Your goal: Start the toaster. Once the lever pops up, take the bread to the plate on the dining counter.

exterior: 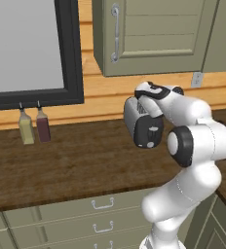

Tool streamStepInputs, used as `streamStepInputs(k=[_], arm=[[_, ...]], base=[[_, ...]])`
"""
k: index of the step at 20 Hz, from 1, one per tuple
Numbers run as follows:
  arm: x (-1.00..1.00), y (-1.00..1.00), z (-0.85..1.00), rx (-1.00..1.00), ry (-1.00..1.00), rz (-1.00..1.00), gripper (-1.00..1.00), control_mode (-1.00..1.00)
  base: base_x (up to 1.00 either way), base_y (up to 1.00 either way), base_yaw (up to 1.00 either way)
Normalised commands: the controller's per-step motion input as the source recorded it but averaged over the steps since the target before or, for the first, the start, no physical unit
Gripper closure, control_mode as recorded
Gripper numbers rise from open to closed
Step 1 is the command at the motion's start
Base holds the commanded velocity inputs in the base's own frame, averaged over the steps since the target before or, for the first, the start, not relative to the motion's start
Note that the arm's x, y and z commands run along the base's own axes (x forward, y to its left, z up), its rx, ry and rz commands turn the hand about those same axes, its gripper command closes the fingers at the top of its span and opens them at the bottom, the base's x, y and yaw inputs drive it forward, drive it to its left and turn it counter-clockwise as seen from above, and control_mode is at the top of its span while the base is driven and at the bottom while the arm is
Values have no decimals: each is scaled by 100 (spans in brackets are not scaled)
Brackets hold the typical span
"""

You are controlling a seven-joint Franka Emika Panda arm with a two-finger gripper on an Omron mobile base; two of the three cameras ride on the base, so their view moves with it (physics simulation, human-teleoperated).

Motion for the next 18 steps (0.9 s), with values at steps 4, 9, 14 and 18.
streamStepInputs(k=[4, 9, 14, 18], arm=[[-14, 0, 10, 0, -2, 0, 100, -100], [-28, 0, 40, 0, 0, 0, 100, -100], [-77, 0, 60, 0, 0, 0, 100, -100], [-83, 0, 88, 0, 11, 0, 100, -100]], base=[[0, 0, 0], [0, 0, 0], [0, 0, 0], [0, 0, 0]])
